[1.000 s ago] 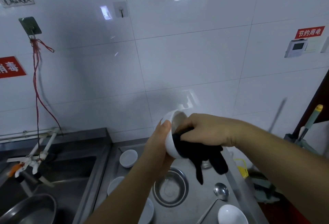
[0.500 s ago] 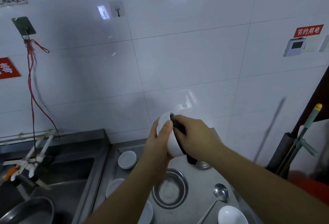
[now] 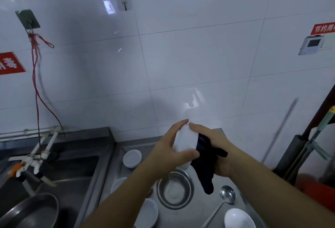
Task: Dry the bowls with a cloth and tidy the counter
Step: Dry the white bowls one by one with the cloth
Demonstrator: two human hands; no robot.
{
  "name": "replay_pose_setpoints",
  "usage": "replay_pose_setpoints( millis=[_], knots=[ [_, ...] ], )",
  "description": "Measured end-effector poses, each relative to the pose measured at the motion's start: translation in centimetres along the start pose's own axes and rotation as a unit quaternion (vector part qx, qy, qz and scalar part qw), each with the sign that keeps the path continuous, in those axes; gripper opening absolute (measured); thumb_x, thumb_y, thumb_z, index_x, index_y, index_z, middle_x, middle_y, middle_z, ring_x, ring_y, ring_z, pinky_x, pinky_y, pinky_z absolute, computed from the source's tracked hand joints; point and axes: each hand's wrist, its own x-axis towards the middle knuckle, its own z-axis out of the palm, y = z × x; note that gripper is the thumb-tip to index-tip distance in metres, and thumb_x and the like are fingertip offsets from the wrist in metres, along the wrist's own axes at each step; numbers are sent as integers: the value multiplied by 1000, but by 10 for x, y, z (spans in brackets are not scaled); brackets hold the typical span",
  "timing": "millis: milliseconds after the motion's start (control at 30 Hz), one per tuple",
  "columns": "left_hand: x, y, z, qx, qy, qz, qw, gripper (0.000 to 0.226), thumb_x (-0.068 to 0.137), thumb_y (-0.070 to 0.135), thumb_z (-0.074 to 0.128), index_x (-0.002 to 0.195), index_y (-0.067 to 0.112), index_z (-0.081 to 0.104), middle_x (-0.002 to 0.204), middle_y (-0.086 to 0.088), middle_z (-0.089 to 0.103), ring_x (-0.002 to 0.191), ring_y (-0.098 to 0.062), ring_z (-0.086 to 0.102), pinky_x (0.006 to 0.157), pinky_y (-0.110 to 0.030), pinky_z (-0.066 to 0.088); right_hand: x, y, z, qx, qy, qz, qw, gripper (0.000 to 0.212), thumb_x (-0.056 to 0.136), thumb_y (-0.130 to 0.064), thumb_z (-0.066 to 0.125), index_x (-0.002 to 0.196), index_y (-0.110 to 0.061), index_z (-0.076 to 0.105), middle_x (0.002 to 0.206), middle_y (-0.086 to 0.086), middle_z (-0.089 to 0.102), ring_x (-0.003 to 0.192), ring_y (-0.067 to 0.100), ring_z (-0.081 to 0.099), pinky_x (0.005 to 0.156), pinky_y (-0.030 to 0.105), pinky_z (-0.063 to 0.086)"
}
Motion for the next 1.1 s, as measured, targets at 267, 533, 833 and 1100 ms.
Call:
replay_pose_setpoints(
  millis=[267, 533, 833, 1100],
  knots=[
    [5, -8, -16, -335, 81, -254, 904, 63, 106, 60, 39, 125, 10, 71, 116, -17, 68, 94, -30, 69, 81, -41, 61, 8, 6, -6, 151, -25, -88, 984, 77, 56, -60, 97, 119, -19, 81, 119, 11, 78, 101, 29, 78, 78, 40, 63],
    [-15, -11, -4, -589, 40, -230, 774, 43, 95, 25, 69, 121, -8, 73, 101, -18, 71, 85, -25, 72, 75, -32, 64, 20, 19, -9, 167, -20, -100, 981, 69, 81, -66, 78, 132, -20, 75, 123, 10, 76, 105, 28, 76, 84, 41, 62],
    [2, 4, -11, -620, 161, -174, 748, 32, 93, 15, 67, 118, -5, 73, 105, -15, 80, 84, -22, 80, 64, -28, 64, 19, 50, -5, 78, 14, -46, 996, 75, 79, -77, 74, 123, -16, 79, 128, 21, 73, 120, 38, 70, 95, 44, 59],
    [7, -4, -25, -461, 209, -204, 838, 30, 106, 24, 57, 125, 4, 69, 118, -20, 77, 109, -37, 72, 90, -53, 62, 15, 38, -12, -48, 134, -257, 956, 46, 72, -56, 88, 103, -24, 78, 96, 12, 78, 83, 26, 75, 65, 32, 59]
  ],
)
